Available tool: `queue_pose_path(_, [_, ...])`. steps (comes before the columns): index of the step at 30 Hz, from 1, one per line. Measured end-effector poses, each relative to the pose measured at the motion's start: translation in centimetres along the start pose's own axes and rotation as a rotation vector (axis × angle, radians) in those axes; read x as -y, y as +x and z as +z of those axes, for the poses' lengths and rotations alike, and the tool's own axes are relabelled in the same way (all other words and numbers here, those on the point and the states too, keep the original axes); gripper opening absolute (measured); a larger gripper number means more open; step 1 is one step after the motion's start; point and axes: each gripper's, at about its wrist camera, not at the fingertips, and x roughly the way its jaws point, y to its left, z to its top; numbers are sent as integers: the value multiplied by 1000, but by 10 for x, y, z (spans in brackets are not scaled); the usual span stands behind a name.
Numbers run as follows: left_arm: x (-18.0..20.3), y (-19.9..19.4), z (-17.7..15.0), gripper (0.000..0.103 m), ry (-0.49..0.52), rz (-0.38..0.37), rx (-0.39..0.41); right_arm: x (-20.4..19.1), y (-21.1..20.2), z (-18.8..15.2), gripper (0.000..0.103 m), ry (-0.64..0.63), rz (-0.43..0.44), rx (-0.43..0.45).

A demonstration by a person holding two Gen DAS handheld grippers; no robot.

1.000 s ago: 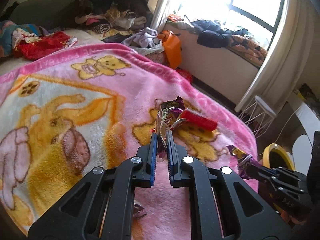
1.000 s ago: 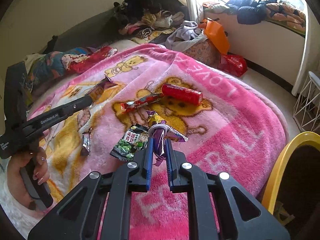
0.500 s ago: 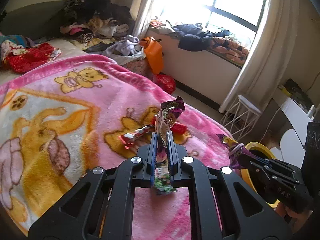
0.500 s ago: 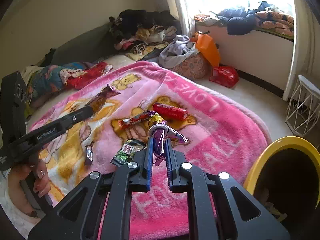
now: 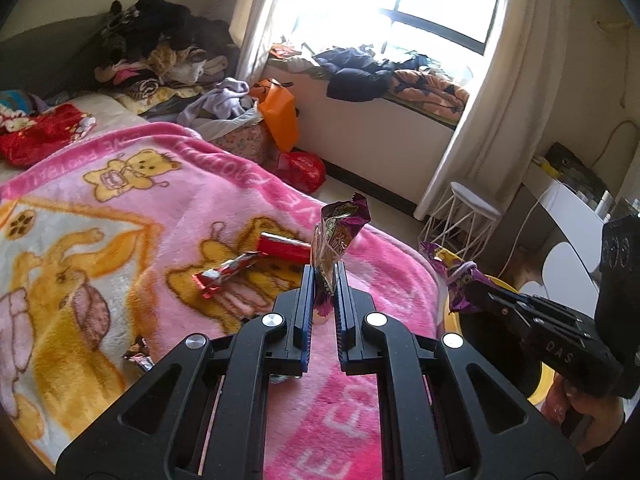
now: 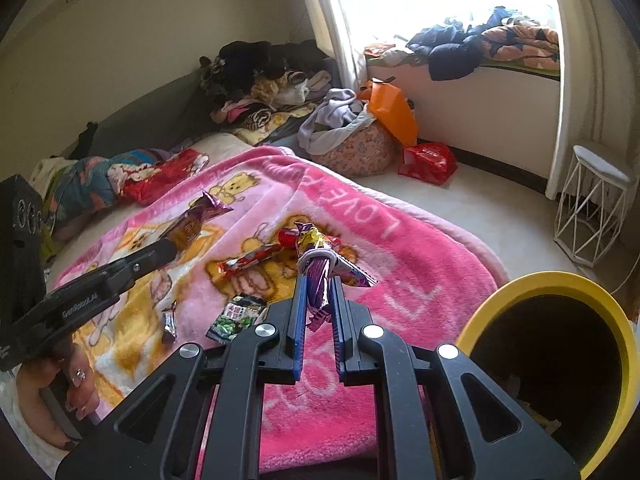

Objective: Collect trash
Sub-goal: 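Carry both candy wrappers over the yellow-rimmed bin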

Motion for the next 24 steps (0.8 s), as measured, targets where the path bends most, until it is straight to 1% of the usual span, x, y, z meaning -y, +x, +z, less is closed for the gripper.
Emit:
queue_pose_path(10, [32,-2,-1,6,31,-43,3,26,-22,-2,11,56,-26,32])
queue_pose_path(24, [77,13,-1,6,81,-96,-16,64,-49,-9,11,127,-94,68])
